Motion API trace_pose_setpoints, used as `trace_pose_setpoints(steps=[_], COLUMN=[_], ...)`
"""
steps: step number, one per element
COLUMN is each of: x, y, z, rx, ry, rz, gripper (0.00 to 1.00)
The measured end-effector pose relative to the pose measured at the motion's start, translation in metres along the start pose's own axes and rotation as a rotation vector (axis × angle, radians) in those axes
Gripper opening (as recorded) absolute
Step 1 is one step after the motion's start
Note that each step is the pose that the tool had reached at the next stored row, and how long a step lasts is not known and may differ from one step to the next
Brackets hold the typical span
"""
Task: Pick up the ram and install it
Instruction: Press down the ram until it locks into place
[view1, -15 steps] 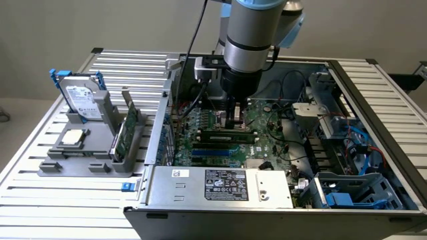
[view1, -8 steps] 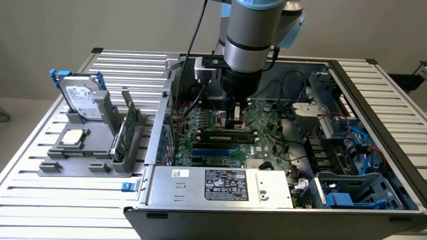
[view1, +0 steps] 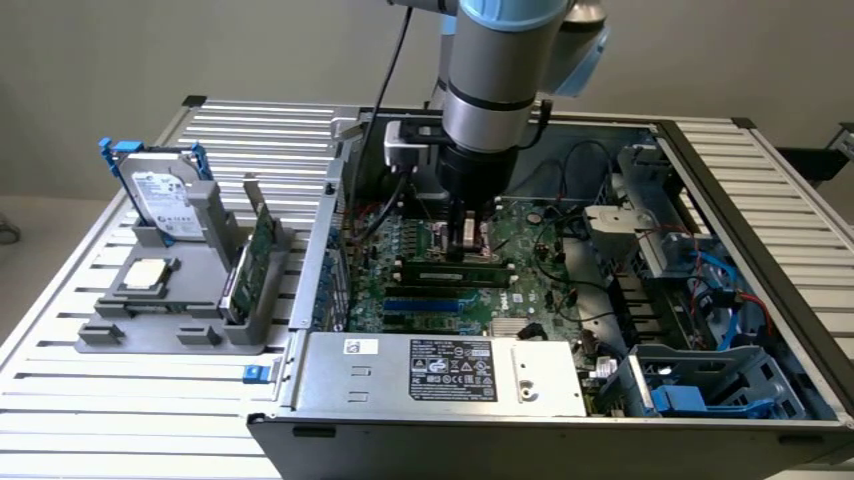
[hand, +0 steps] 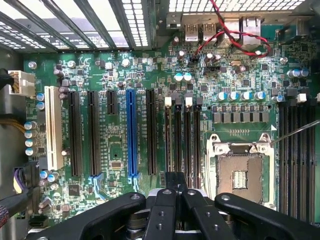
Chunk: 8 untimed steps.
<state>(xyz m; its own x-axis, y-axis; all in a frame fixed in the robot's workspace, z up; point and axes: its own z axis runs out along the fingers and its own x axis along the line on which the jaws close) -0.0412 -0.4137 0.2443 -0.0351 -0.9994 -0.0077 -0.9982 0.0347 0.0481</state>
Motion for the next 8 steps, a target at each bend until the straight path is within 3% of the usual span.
trace_pose_setpoints(steps=[8], x=[-0.0004], y=[0.0032], z=[0.0117], rx=[-0.0001], ry=[-0.0019], rz=[0.000], gripper=[0.11])
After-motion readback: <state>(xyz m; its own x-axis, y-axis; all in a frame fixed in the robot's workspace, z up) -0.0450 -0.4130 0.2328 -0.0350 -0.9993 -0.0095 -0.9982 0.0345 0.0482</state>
